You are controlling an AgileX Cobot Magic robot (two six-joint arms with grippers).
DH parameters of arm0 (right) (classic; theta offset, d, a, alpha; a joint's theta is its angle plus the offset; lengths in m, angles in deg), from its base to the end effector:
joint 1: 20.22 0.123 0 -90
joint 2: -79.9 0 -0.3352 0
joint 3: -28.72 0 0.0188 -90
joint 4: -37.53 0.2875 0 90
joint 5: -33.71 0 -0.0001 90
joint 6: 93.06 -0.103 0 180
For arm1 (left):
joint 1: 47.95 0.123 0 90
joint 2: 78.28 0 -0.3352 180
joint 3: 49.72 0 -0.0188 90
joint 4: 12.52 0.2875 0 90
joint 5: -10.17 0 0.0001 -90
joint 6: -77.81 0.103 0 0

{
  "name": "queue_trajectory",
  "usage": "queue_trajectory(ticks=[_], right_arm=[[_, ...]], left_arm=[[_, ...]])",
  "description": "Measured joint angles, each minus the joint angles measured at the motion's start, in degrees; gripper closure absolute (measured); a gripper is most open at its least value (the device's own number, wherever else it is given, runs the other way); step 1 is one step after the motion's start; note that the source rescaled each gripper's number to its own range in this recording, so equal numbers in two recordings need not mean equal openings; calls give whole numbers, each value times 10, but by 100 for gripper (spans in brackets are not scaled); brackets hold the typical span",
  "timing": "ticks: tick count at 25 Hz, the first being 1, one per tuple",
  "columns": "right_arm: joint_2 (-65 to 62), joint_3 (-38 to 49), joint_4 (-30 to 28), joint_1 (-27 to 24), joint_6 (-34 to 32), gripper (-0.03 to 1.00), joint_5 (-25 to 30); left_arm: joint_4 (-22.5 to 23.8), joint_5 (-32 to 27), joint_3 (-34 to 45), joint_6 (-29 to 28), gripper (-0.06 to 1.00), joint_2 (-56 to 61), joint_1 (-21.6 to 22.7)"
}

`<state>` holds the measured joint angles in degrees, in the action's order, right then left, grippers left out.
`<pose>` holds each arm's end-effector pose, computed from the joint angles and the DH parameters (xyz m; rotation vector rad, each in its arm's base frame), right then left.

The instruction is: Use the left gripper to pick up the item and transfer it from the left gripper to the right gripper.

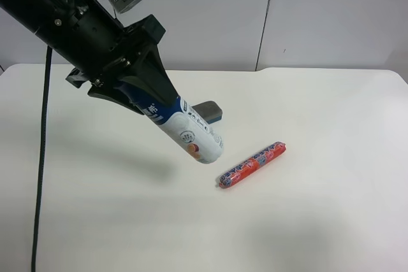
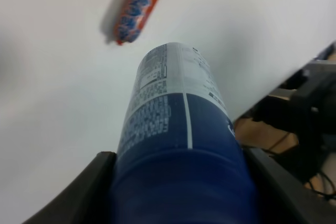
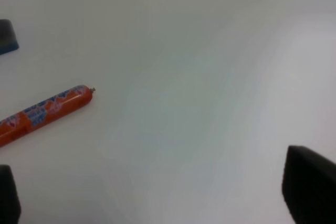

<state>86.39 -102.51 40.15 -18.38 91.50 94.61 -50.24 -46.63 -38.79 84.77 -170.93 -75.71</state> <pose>-0.0153 0.0036 0.2947 -0.1158 2.0233 0.0246 0.2746 -0.2042 0.3291 0.4590 2.7361 -0.9459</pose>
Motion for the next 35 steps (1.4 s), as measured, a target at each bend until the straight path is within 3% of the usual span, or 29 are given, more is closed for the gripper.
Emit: queue_trajectory(ticks=[7,21,30,35], right_arm=[[0,0,0,0,0,-3,0],[0,0,1,0,0,-3,-3],[21,0,51,0,8,-3,-5],[123,-32,108,0,61,-3,-5]], left_arm=[[-38,12,0,40,94,0,0],[-81,41,0,53,94,-2,0],[-156,44,0,93,94,-37,0],[-164,46,0,100,94,-38,0]])
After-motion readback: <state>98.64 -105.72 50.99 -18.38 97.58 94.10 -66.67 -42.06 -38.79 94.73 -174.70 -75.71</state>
